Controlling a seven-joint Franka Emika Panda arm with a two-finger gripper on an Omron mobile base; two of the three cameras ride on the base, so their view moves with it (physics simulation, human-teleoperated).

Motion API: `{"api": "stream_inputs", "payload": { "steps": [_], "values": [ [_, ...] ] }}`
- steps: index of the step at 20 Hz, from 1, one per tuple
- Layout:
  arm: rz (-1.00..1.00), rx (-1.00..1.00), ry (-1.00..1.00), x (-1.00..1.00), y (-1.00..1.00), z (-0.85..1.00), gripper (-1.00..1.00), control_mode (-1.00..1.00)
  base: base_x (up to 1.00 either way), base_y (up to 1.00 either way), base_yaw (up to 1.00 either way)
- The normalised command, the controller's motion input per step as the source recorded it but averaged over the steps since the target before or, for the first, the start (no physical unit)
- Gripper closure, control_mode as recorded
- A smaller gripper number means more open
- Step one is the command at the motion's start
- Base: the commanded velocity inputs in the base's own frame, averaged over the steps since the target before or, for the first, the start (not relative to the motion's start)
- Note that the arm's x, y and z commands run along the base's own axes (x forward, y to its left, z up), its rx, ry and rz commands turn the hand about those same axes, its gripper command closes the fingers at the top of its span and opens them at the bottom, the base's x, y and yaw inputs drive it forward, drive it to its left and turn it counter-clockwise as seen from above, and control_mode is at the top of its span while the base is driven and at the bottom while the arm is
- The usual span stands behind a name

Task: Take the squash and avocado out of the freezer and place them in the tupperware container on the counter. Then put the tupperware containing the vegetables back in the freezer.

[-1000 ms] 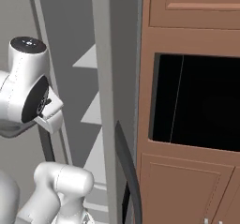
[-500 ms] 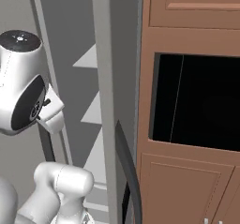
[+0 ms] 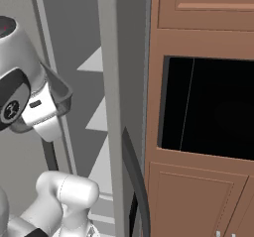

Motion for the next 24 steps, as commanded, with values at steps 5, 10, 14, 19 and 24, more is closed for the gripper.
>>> {"api": "stream_inputs", "payload": {
  "steps": [5, 10, 14, 19, 24],
  "values": [
    [-0.32, 0.0, -0.01, 0.0, -0.41, 0.2, 1.0, -1.0, 0.0, 0.0, 0.0],
    [-0.33, 0.01, 0.0, -0.14, -0.32, 0.03, 1.0, -1.0, 0.0, 0.0, 0.0],
    [-0.28, 0.02, 0.0, -0.42, -0.14, 0.0, 1.0, -1.0, 0.0, 0.0, 0.0],
    [-0.21, 0.0, 0.0, 0.35, -0.01, 0.0, 1.0, -1.0, 0.0, 0.0, 0.0],
    [-0.14, 0.02, 0.0, 0.7, -0.1, 0.0, 1.0, -1.0, 0.0, 0.0, 0.0]
  ]
}}
